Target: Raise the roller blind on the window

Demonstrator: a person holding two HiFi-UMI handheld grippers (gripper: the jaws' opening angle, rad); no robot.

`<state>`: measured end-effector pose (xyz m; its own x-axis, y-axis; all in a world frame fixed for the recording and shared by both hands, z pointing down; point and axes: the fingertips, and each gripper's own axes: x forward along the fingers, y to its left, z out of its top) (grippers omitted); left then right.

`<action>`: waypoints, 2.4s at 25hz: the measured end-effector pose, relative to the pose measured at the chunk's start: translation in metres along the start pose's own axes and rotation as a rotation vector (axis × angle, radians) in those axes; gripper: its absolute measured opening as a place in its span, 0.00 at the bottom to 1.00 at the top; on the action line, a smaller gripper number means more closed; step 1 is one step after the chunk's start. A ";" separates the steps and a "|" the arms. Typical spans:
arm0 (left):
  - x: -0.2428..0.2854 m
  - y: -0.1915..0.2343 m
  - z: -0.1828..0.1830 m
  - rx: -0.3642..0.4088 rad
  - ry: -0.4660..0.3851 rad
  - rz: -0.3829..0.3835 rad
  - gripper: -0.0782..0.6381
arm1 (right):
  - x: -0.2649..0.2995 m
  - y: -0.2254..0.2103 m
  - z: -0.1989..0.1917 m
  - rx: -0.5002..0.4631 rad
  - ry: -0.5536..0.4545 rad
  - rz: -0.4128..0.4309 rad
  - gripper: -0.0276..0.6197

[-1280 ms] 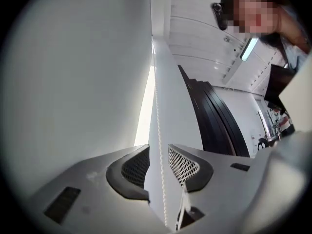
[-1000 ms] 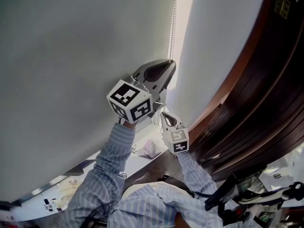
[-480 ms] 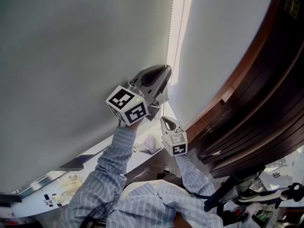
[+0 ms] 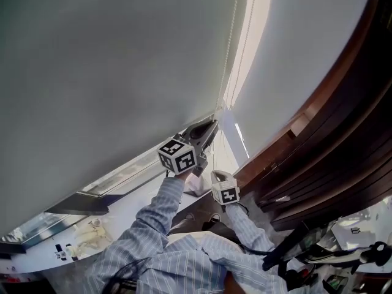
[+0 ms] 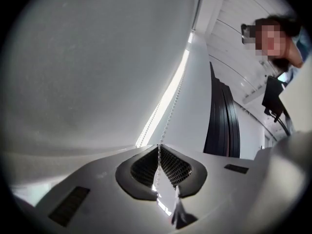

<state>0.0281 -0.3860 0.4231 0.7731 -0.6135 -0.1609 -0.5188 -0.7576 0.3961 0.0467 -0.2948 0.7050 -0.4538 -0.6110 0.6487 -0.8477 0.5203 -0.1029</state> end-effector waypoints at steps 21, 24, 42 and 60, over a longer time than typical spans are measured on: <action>-0.004 -0.012 -0.002 0.022 0.058 -0.037 0.13 | -0.259 0.040 0.438 -0.256 -0.845 0.224 0.19; -0.005 -0.012 -0.002 0.023 0.059 -0.043 0.13 | -0.259 0.037 0.441 -0.221 -0.863 0.215 0.07; -0.103 0.032 -0.227 -0.195 0.509 0.127 0.13 | -0.111 -0.001 0.234 -0.103 -0.552 -0.009 0.05; -0.015 -0.141 0.149 0.569 -0.128 -0.060 0.22 | -0.067 -0.009 0.201 -0.079 -0.415 -0.025 0.05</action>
<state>0.0352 -0.3027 0.2346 0.7755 -0.5610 -0.2897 -0.6169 -0.7709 -0.1587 0.0290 -0.3784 0.5107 -0.5191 -0.8042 0.2895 -0.8436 0.5364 -0.0224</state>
